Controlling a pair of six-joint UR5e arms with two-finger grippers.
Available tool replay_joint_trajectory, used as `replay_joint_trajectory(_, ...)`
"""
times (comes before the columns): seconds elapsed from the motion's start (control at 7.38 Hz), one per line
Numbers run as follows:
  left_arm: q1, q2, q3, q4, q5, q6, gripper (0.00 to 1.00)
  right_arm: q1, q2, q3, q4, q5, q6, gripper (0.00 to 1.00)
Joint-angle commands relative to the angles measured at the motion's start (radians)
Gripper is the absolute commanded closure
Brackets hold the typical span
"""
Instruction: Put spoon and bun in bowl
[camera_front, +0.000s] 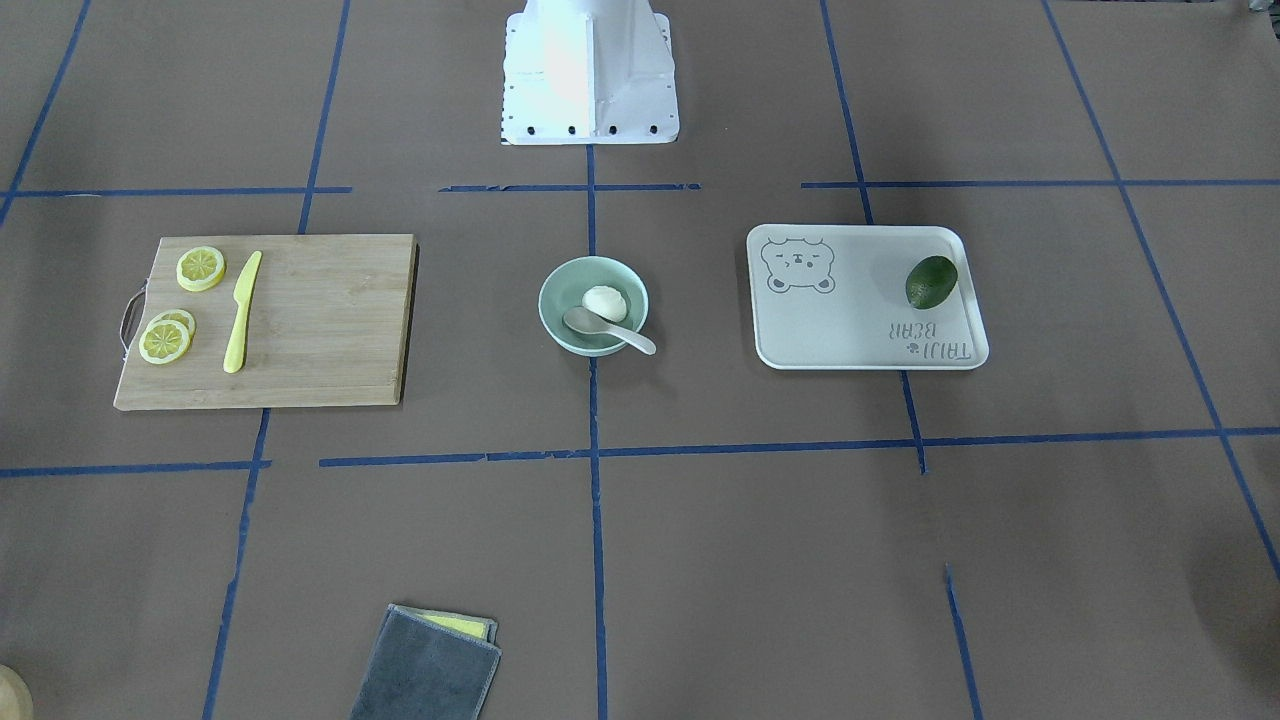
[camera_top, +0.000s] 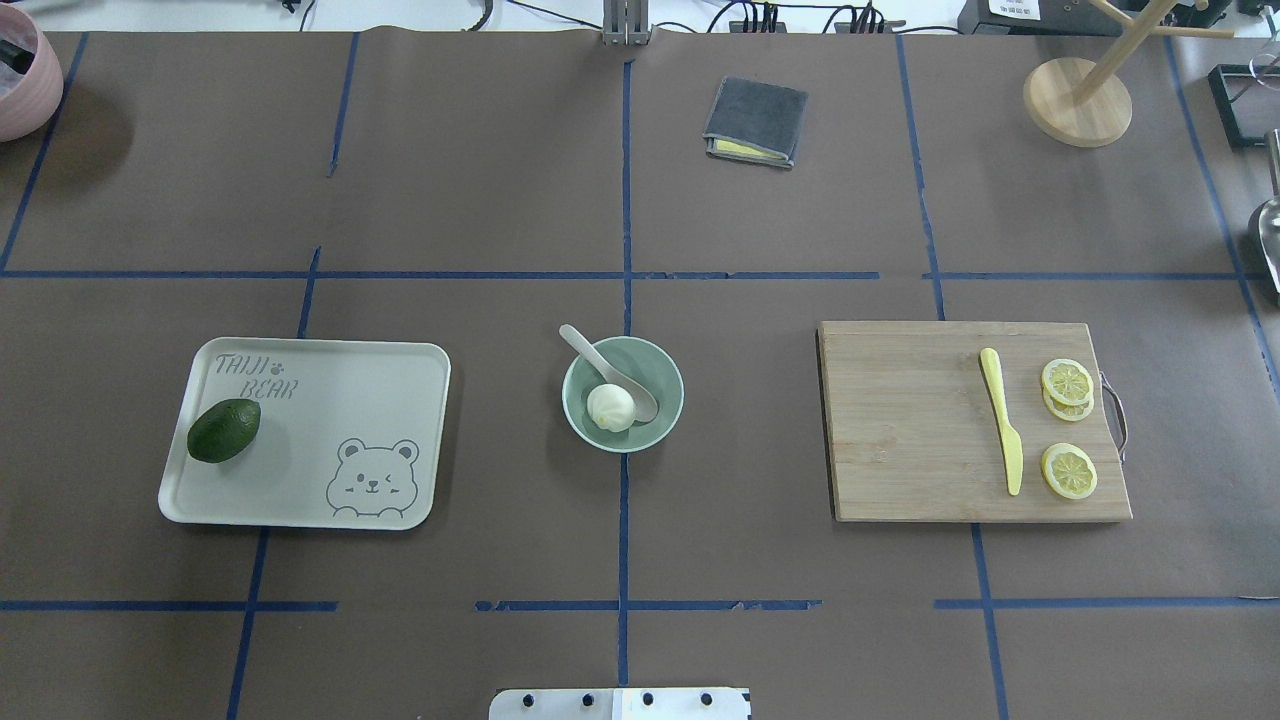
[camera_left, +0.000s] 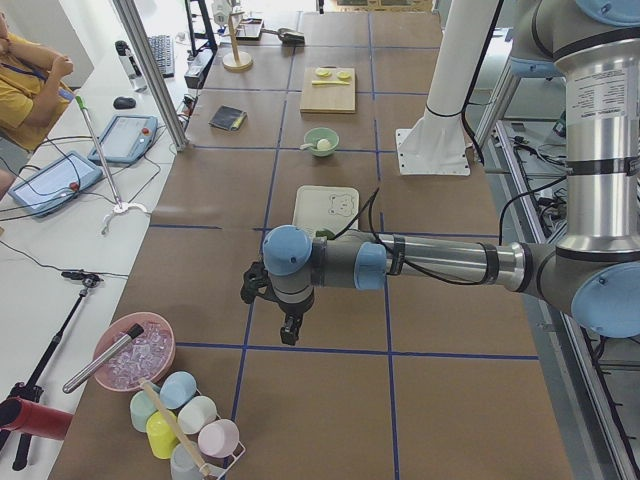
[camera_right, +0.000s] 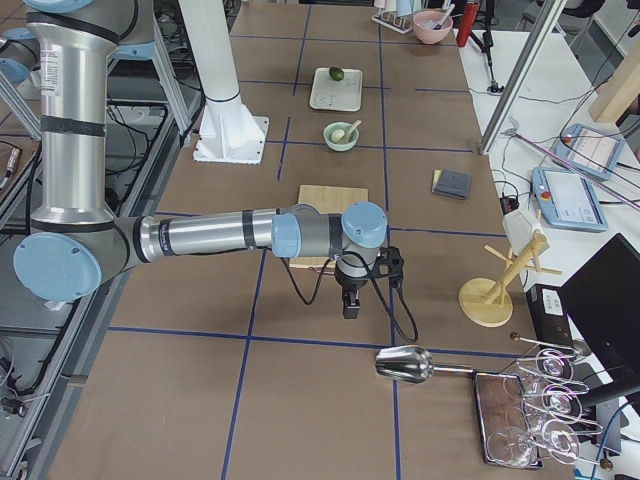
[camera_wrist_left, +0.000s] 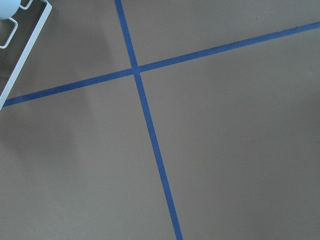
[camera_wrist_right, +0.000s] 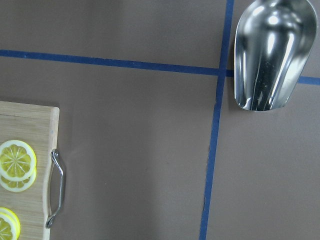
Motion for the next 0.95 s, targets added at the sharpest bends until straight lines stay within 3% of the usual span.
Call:
replay_joint_trajectory(0.0, 0.001, 0.0, -0.006, -0.01, 0.069, -0.109, 0.0, 0.0, 0.009, -0.001, 0.004, -0.002, 0.007, 0.0)
replay_joint_trajectory(0.81, -0.009, -0.018, -0.023, -0.031, 0.107, -0.022, 0.0, -0.002, 0.018, 0.008, 0.01, 0.014, 0.008, 0.0)
